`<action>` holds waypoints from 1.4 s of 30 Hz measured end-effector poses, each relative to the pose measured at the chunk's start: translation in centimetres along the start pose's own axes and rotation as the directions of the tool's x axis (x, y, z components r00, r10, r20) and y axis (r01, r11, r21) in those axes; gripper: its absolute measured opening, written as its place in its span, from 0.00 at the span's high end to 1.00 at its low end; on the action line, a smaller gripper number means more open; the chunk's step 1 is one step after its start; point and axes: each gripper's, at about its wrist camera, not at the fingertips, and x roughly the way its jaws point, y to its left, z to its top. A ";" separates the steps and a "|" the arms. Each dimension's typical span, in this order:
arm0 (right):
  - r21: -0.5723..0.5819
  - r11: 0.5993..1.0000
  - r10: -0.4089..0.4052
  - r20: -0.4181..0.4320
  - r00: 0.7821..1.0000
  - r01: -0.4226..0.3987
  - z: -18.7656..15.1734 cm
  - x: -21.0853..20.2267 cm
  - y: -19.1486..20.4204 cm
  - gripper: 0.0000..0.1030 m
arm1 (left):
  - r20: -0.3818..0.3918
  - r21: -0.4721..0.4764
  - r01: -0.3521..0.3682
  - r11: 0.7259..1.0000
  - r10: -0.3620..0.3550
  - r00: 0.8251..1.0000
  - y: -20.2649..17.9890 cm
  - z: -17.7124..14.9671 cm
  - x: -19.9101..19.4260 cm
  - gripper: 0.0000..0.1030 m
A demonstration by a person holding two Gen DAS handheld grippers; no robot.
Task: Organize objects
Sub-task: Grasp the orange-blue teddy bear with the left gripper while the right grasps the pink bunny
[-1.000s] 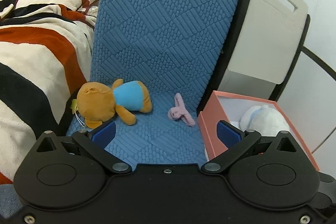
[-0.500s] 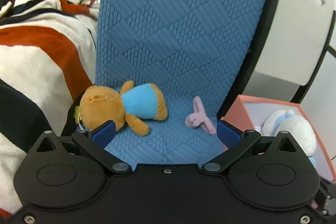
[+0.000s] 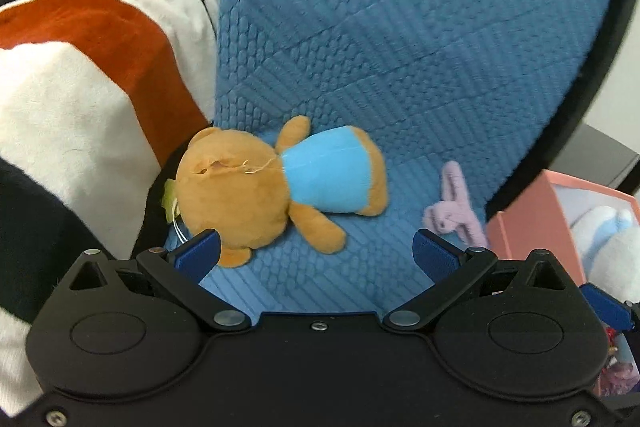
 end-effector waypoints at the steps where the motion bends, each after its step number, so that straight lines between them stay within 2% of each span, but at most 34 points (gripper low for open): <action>1: 0.000 1.000 -0.004 -0.010 1.000 0.004 0.2 0.6 0.0 0.17 | -0.010 0.008 -0.008 1.000 0.009 1.000 0.1 0.3 0.6 0.01; 2: 0.000 1.000 -0.010 -0.030 1.000 0.010 0.4 1.5 -0.2 0.27 | -0.024 0.031 -0.026 0.999 0.027 0.999 0.0 0.6 1.3 0.01; 3: -0.001 1.000 -0.013 -0.048 0.999 0.013 0.6 2.3 -0.2 0.29 | -0.036 0.061 -0.049 0.997 0.051 0.998 -0.2 0.7 1.9 0.01; 5: 0.002 1.000 -0.019 -0.065 0.998 0.019 0.9 3.8 -0.5 0.29 | -0.050 0.092 -0.088 0.992 0.093 0.994 -0.2 1.0 3.1 0.01; 11: 0.001 0.999 -0.051 -0.093 0.994 0.052 2.3 7.9 -1.3 0.29 | -0.072 0.200 -0.129 0.971 0.146 0.987 -0.8 1.9 5.8 0.01; 21: -0.065 0.991 -0.124 -0.150 0.981 0.116 3.2 14.0 -1.6 0.29 | -0.113 0.333 -0.134 0.933 0.181 0.977 -2.4 2.7 9.6 0.00; 24: -0.102 0.987 -0.136 -0.154 0.979 0.121 3.5 15.2 -1.5 0.29 | -0.107 0.374 -0.149 0.916 0.202 0.974 -2.8 2.9 10.3 0.00; 29: -0.161 0.972 -0.200 -0.196 0.960 0.169 3.3 17.4 -1.8 0.29 | -0.084 0.428 -0.190 0.883 0.248 0.965 -3.1 2.9 11.2 0.00; 33: -0.154 0.976 -0.188 -0.256 0.948 0.152 2.8 18.6 -2.1 0.29 | -0.060 0.458 -0.222 0.861 0.279 0.958 -3.6 2.9 11.7 0.00; 35: -0.154 0.976 -0.191 -0.274 0.943 0.153 2.4 18.8 -2.2 0.35 | -0.041 0.491 -0.238 0.838 0.295 0.955 -4.1 2.4 11.8 0.00; 36: -0.149 0.977 -0.192 -0.288 0.938 0.154 2.2 18.9 -2.3 0.44 | -0.031 0.508 -0.245 0.826 0.302 0.953 -4.3 2.2 11.8 0.00; 39: -0.121 0.980 -0.186 -0.304 0.934 0.156 1.9 18.6 -2.6 0.49 | -0.006 0.552 -0.264 0.791 0.321 0.947 -4.9 1.7 12.1 0.00; 42: -0.115 0.983 -0.171 -0.298 0.939 0.143 2.0 17.9 -2.4 0.50 | 0.004 0.569 -0.276 0.775 0.333 0.943 -5.2 1.5 12.5 0.00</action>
